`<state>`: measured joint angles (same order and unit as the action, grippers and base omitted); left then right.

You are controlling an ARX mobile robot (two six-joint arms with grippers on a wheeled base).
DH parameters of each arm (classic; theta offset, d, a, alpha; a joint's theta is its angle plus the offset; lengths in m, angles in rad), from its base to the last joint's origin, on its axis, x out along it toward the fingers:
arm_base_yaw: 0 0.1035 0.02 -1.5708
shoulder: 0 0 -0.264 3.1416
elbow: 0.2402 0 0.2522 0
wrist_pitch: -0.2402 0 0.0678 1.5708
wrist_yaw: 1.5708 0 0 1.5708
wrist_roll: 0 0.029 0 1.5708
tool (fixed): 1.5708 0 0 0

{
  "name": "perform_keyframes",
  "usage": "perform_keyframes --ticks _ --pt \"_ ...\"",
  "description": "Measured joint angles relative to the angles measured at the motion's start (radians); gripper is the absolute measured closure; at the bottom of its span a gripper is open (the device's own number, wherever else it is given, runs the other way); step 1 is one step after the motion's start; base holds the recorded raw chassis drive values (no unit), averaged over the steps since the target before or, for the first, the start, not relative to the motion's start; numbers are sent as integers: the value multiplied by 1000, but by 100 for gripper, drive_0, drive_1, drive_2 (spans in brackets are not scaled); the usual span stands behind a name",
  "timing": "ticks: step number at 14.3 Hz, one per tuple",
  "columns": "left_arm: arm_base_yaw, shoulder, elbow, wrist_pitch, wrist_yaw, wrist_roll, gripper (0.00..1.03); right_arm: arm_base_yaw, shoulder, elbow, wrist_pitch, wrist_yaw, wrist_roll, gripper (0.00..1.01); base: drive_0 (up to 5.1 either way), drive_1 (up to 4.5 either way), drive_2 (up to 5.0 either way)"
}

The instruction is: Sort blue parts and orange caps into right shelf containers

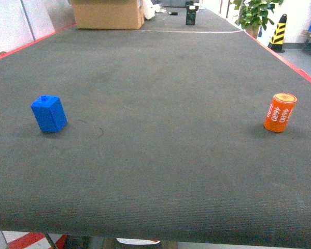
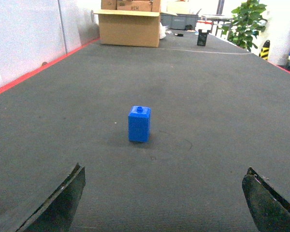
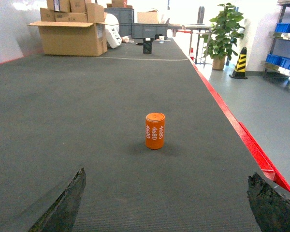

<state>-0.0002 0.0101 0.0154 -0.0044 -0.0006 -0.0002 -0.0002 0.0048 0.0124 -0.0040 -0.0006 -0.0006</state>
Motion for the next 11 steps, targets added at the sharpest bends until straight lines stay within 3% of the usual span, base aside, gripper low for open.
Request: perform_keyframes --ticks 11 --pt "0 0 0 0 0 0 5 0 0 0 0 0 0 3 0 0 0"
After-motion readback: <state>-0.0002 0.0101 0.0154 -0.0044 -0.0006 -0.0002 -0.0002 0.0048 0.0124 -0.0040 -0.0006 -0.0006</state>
